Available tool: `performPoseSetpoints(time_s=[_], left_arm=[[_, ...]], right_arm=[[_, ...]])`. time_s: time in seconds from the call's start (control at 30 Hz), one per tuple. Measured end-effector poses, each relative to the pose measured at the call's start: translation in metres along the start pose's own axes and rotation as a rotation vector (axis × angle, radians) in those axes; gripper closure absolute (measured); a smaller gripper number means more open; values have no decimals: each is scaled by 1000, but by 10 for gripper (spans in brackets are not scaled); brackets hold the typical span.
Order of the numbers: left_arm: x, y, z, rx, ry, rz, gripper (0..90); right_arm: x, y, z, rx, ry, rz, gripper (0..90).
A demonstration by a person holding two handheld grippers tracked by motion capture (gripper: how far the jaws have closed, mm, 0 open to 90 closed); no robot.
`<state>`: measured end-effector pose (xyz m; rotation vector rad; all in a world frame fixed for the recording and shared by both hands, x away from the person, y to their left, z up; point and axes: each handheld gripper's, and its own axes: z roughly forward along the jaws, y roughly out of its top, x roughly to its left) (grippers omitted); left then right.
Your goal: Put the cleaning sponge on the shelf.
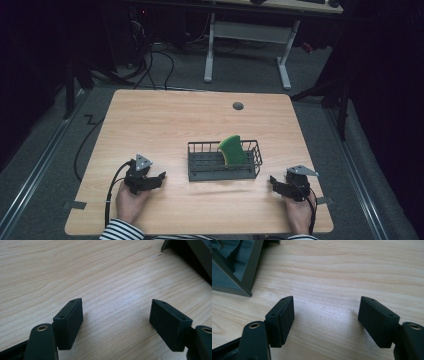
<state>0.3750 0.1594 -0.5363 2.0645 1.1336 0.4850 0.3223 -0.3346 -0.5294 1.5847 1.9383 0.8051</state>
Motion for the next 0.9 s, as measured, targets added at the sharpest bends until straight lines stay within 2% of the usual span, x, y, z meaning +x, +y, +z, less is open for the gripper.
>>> performPoseSetpoints(time_s=[0.9], left_arm=[[0,0,0,-1,1,0,275]], right_arm=[[1,-1,1,-8,-3,-4,276]])
